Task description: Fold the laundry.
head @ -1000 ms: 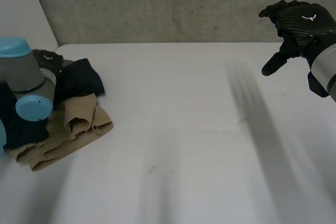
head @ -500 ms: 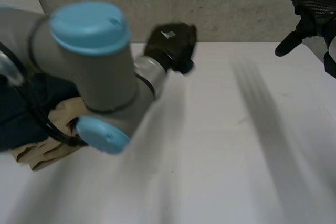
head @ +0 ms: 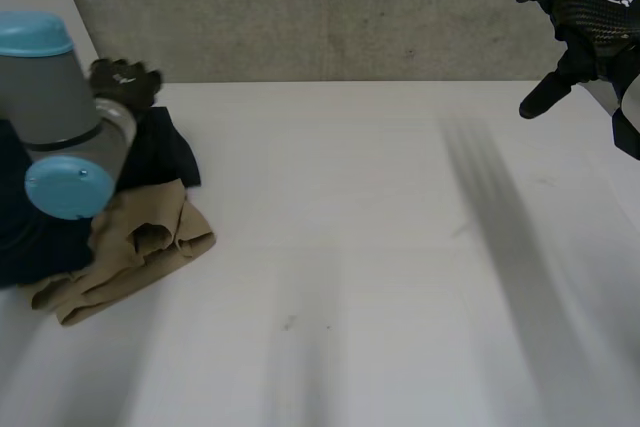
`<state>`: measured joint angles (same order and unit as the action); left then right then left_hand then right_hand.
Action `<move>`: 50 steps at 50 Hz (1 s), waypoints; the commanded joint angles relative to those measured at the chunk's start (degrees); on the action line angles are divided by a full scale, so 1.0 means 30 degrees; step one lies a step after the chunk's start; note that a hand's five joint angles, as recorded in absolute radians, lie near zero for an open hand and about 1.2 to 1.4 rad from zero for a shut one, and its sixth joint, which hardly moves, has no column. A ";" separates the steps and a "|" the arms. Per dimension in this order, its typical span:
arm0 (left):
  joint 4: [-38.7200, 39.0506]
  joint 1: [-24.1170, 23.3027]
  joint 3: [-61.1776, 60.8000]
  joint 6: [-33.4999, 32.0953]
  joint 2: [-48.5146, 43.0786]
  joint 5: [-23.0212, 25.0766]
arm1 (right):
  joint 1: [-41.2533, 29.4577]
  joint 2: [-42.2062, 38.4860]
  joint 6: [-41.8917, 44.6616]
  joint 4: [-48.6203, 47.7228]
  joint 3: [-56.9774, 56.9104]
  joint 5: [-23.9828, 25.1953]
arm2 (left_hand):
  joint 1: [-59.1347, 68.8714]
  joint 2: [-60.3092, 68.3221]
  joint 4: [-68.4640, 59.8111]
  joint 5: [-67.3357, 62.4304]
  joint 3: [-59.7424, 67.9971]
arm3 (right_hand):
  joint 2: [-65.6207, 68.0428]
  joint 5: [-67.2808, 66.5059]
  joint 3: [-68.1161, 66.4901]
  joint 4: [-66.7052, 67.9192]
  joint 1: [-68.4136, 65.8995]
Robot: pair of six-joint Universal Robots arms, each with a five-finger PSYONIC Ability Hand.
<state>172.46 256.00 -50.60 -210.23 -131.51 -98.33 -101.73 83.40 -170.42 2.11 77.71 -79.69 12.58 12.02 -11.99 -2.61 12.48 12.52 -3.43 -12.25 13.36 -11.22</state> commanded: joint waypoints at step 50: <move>-0.8032 -0.9448 0.9526 1.1042 -0.1865 0.2338 | 0.0453 -0.0437 0.0381 0.0029 -0.0473 -0.0008 | 2.2475 2.2661 -2.2669 -2.2464 2.2507 | -0.0840 0.1143 0.0750 -0.1121 0.0405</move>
<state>150.95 238.13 -11.07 -181.40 -137.30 -92.01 -101.07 81.53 -169.33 2.06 77.15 -79.71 64.90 68.41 -68.65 -55.51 68.29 12.52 -3.43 -12.25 13.36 -11.22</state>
